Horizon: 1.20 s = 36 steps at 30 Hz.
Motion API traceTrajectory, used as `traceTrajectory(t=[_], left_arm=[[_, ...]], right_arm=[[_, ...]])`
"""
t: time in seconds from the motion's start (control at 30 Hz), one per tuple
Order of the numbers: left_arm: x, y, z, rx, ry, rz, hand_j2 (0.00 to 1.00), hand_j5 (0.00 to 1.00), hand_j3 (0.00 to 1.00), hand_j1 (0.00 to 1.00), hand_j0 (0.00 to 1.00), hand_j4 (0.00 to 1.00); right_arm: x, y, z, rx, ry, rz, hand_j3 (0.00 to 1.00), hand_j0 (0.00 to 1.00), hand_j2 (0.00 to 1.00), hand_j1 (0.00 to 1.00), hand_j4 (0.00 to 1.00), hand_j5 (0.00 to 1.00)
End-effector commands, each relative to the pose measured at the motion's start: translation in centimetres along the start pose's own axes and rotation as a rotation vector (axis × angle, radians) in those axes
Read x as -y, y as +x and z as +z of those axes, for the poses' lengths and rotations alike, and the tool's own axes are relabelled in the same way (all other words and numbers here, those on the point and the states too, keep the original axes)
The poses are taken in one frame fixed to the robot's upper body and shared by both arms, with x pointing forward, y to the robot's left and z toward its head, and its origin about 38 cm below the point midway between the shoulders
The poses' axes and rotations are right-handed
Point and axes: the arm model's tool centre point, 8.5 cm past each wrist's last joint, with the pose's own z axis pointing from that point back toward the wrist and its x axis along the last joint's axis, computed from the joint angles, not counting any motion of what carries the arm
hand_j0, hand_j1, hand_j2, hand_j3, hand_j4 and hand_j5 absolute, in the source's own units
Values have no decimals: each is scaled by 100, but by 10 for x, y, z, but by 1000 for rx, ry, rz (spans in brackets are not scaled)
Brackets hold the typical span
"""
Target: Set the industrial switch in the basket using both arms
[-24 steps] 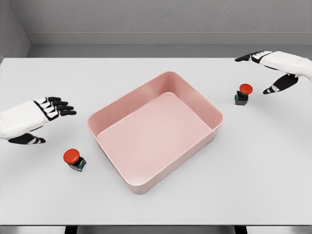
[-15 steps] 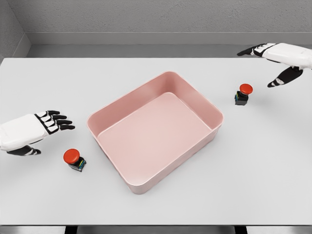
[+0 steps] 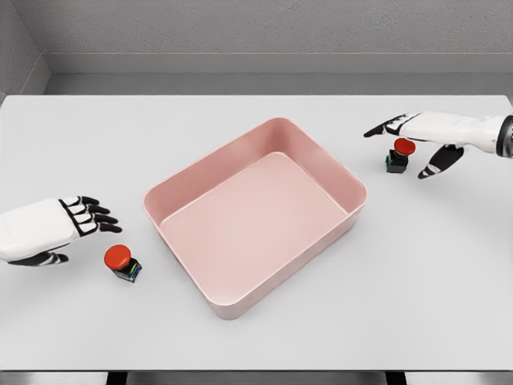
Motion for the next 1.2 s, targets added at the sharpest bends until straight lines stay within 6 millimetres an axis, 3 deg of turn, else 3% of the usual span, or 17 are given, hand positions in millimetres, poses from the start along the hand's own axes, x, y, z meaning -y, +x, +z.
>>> traceTrajectory(t=[0.0,0.2,0.47,0.63,1.17], left_arm=[[-3,2,-1,8,8,-1,89,89,89,89,89,89],[0,5,-3,14,11,13,90,90,90,90,90,90],[8,12,-13,31,37,41,90,90,90,90,90,90],[16,18,-17,40,36,64,90,90,90,90,90,90],[23,24,-24,51,57,91,90,90,90,90,90,90]], right_arm=[[-2,1,-7,8,-4,-16,100,100,100,100,100,100],[-3,-4,-7,-7,-3,-27,97,97,97,97,97,97],[-7,-13,-25,-32,8,-55,97,97,97,97,97,97],[-15,-25,-21,-73,22,-76,94,94,94,94,94,94],[-19,-35,-20,-109,32,-86,83,83,83,83,83,83]])
